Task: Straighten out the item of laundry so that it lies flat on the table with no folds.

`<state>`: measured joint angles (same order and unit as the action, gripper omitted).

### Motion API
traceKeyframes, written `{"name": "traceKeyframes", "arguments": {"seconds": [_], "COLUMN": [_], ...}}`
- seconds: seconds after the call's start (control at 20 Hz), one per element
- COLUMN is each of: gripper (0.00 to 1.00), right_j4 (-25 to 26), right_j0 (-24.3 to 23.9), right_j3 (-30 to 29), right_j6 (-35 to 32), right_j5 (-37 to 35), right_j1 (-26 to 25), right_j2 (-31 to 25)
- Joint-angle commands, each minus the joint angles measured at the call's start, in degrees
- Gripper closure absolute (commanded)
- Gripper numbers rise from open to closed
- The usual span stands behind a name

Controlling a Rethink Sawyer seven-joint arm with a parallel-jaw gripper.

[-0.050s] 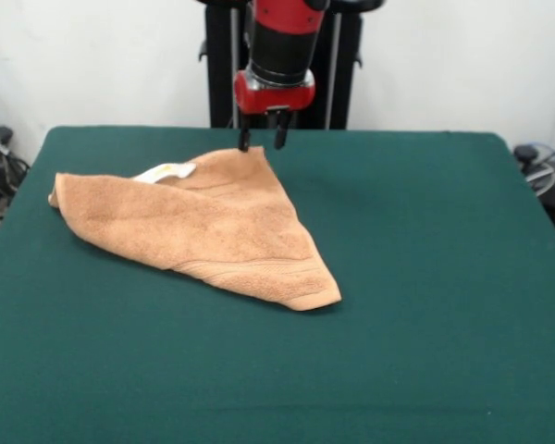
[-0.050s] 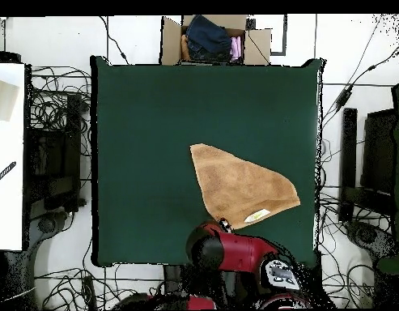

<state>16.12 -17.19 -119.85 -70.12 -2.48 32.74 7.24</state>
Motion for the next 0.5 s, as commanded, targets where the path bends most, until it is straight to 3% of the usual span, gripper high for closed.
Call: {"name": "traceKeyframes", "arguments": {"seconds": [0.05,0.5], "gripper": [0.0,0.0], "right_j4": [0.0,2.3], "right_j0": [-1.7,-2.8], "right_j3": [4.4,5.8], "right_j6": [-7.8,-5.6], "right_j5": [-3.3,-3.4], "right_j1": [0.1,-0.2], "right_j2": [-4.1,-3.9]}}
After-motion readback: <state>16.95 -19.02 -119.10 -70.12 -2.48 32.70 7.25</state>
